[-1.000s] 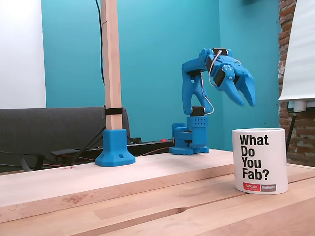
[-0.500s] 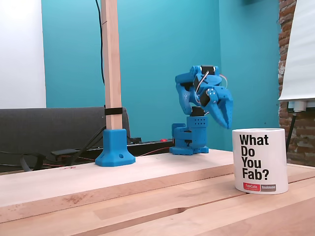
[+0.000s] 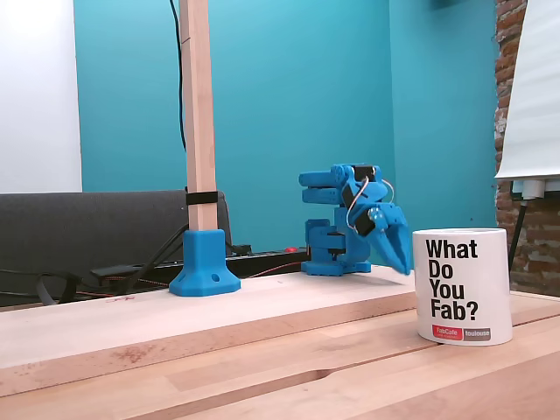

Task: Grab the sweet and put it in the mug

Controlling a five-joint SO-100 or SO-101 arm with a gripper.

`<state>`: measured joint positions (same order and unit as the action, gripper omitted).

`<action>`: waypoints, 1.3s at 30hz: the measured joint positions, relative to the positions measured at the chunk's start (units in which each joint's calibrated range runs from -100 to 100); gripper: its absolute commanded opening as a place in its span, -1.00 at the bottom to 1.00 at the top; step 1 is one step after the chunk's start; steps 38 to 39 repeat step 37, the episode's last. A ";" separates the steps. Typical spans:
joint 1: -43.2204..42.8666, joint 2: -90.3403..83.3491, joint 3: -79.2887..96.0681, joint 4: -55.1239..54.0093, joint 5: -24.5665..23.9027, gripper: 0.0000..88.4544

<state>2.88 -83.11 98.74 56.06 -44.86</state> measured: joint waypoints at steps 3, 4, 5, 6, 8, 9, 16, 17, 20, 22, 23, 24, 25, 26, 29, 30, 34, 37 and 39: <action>-0.89 -0.18 0.36 1.14 -0.24 -0.99; -1.11 -0.18 0.36 1.14 -0.10 -0.99; -1.33 -0.18 0.36 1.14 -0.10 -0.99; -1.55 -0.18 0.36 1.14 -0.10 -0.99; -1.99 0.64 0.36 1.14 -0.15 -0.98; -2.29 1.09 0.36 1.14 -0.15 -0.98; -3.99 3.81 0.36 1.14 -0.15 -0.98; -4.21 3.81 0.36 1.14 -0.15 -0.98; -4.43 3.81 0.36 1.14 -0.15 -0.98; -4.51 3.81 0.36 1.14 -0.10 -0.98; -4.43 3.81 0.36 1.14 -0.10 -0.98; -4.43 3.81 0.36 1.14 -0.10 -0.98; -4.43 3.81 0.36 1.14 -0.10 -0.98; -4.43 3.81 0.36 1.14 -0.10 -0.98; -4.43 3.81 0.36 1.14 -0.10 -0.98; -4.43 3.81 0.36 1.14 -0.10 -0.98; -4.43 3.81 0.36 1.14 -0.10 -0.98; -4.43 3.81 0.36 1.14 -0.05 -0.98; -4.43 3.81 0.36 1.14 -0.05 -0.98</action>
